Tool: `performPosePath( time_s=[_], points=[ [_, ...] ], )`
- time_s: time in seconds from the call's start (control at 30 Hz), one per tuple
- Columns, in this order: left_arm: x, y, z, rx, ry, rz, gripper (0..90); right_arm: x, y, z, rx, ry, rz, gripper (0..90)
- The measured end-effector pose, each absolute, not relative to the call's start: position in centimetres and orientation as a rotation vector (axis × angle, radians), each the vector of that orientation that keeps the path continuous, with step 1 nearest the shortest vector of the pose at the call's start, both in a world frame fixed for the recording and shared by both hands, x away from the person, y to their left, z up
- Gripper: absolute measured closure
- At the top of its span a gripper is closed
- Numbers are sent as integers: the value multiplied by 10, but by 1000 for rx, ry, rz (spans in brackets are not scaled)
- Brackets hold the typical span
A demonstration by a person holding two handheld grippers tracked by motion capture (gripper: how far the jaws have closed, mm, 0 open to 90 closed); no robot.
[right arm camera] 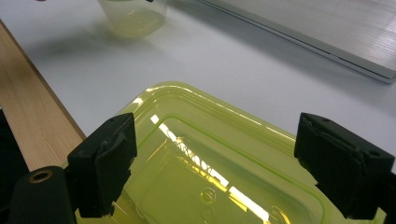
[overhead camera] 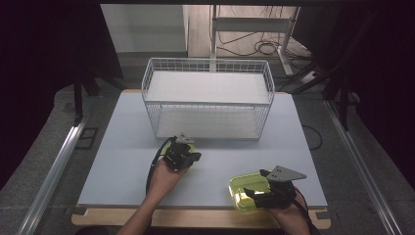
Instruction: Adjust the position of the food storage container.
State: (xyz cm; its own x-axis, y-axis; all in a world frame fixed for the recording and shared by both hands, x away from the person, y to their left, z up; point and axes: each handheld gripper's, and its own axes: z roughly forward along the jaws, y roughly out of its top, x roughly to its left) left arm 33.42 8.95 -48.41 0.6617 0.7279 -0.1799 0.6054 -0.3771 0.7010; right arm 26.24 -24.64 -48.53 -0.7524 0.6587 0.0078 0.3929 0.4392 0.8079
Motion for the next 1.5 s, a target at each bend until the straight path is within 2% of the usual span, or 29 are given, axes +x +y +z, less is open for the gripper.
performPosePath(
  time_s=[0.33, 0.77, 1.5],
  points=[
    [335, 113, -486, 2074, 1080, 231, 900, 263, -246, -486, 910, 2389, 1210, 138],
    [347, 106, -485, 2126, 1103, 285, 900, 262, -246, -486, 908, 2387, 1207, 138],
    [344, 156, -494, 2106, 1231, 323, 900, 264, -249, -486, 963, 2387, 1201, 146]
  ],
)
